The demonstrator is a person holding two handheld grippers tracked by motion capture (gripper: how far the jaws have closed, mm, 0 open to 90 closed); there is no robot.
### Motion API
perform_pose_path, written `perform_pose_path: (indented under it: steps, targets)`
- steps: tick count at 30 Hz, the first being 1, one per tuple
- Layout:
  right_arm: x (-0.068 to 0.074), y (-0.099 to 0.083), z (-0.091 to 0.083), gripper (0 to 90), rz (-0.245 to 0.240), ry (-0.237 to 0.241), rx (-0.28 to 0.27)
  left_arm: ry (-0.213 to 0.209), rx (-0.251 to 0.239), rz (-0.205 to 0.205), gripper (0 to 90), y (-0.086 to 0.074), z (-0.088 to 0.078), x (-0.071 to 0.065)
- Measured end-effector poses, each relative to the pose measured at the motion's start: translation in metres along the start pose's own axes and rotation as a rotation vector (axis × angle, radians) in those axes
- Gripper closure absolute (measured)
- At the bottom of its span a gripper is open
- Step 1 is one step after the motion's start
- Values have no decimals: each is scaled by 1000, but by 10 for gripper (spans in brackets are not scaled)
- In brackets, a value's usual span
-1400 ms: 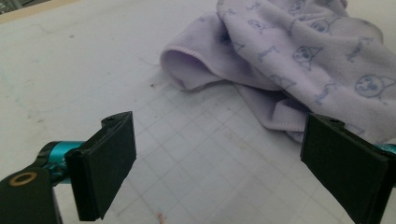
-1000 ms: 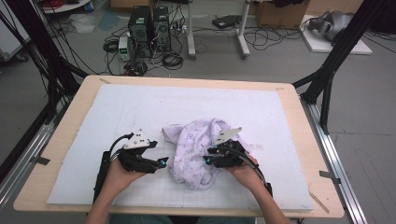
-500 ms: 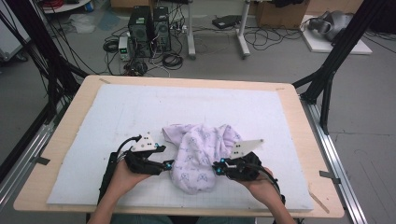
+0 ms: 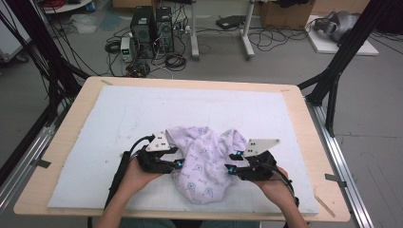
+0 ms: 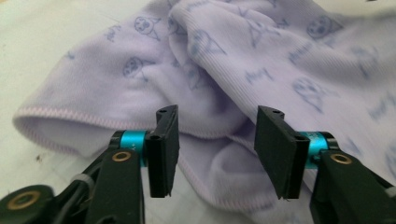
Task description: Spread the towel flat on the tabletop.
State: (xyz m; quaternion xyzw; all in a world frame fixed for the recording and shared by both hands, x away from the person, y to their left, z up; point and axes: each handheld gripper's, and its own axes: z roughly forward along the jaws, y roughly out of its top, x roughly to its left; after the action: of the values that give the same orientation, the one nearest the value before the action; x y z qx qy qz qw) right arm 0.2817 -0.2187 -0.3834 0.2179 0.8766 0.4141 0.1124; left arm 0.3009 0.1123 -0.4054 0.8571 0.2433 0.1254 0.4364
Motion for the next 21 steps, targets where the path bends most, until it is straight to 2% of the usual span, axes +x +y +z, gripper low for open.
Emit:
perform_pose_path:
  steps: [1,2,3,5,7,8,9,10,12,13,14,15,16,17,19,21]
  targets:
    - [0,0,0,566,0,0,0,-1,0,1,509,1,3,0]
    - [-9,-2,11,533,34,-25,-5,-15,4,-3,509,4,11,1]
    - [-12,-3,15,523,45,-30,0,-15,4,-3,508,4,11,1]
    - [-17,-5,26,517,47,-44,34,-26,18,-4,495,6,19,1]
    - [-19,-8,35,515,45,-53,76,-26,52,-10,492,7,33,0]
    - [-19,-8,35,515,45,-53,76,-26,52,-10,498,7,33,0]
    - [-21,-11,42,527,56,-49,113,-32,67,-15,528,6,39,0]
    - [-20,-12,44,541,54,-53,124,-42,105,-24,556,6,47,-1]
    - [-18,-15,47,578,40,-61,119,-48,111,-27,619,5,50,-2]
    - [-18,-15,47,578,40,-61,119,-51,115,-15,619,5,51,-3]
    - [-15,-19,49,618,36,-66,126,-48,113,-3,725,6,51,-5]
    - [-14,-20,50,646,36,-68,123,-28,121,35,781,6,51,-7]
    - [-14,-20,50,646,36,-68,123,-28,121,35,814,6,51,-7]
    - [-11,-21,50,717,22,-75,119,-24,123,44,835,6,51,-8]
    - [-11,-20,48,786,9,-69,113,-23,120,48,849,6,48,-8]
    - [-11,-19,46,799,9,-66,106,-20,98,45,852,6,41,-6]
